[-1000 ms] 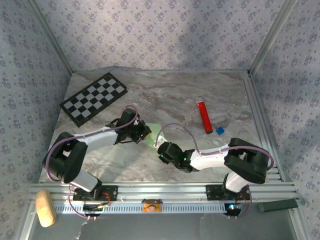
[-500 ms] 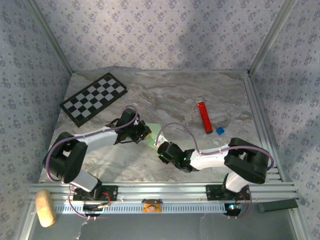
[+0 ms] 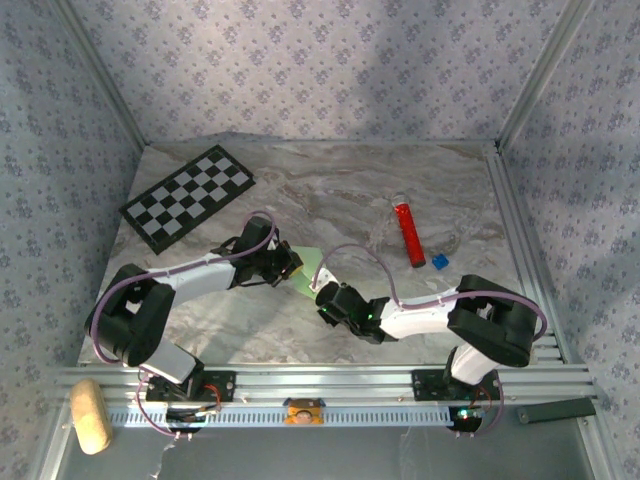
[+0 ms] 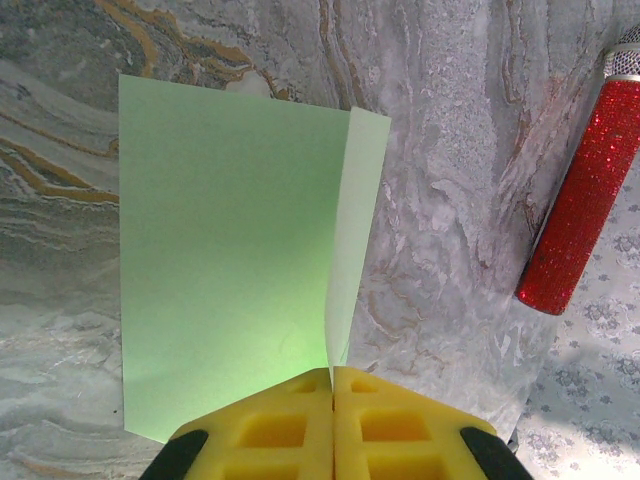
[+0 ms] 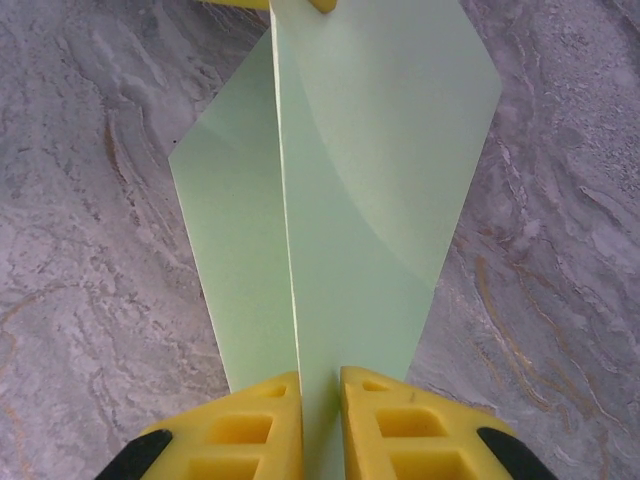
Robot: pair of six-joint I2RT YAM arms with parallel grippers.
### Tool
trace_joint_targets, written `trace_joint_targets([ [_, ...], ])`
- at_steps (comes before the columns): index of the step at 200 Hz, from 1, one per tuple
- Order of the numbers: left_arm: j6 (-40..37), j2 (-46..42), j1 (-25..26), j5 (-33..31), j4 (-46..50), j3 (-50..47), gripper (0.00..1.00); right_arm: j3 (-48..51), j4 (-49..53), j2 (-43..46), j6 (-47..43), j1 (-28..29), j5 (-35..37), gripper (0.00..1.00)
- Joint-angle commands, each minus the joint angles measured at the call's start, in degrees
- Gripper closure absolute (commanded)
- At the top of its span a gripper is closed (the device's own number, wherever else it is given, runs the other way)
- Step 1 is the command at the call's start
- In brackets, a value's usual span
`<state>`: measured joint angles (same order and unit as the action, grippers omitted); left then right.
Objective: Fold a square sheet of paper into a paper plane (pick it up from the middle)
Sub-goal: Fourth fold the wing at the center of the table.
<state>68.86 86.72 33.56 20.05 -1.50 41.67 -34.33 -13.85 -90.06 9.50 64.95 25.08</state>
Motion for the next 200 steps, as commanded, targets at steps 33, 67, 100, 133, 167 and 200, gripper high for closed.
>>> trace_joint_targets([
  [33,0.1,0.1,0.4,-0.3,0.1,1.1,0.93,0.0,-0.7,-1.0,1.1,-0.6,0.3,0.83],
  [67,0.0,0.0,0.4,-0.5,0.2,1.0,0.93,0.1,-0.9,-1.2,0.8,-0.9,0.0,0.82],
  [100,-0.1,0.2,0.4,-0.5,0.4,1.4,0.93,0.6,-2.1,-1.0,0.0,-0.9,-1.0,0.83],
  [133,-0.2,0.2,0.4,-0.4,0.2,1.3,0.92,0.3,-1.8,-1.2,0.1,-1.1,-1.5,0.88],
  [167,-0.5,-0.5,0.3,-0.8,0.2,1.0,0.87,0.3,-2.0,-1.7,1.7,-1.7,-2.8,0.98],
  [200,-1.0,-1.3,0.2,-1.3,1.1,1.1,0.82,0.9,-3.9,-1.6,3.0,-2.1,-4.3,1.0],
])
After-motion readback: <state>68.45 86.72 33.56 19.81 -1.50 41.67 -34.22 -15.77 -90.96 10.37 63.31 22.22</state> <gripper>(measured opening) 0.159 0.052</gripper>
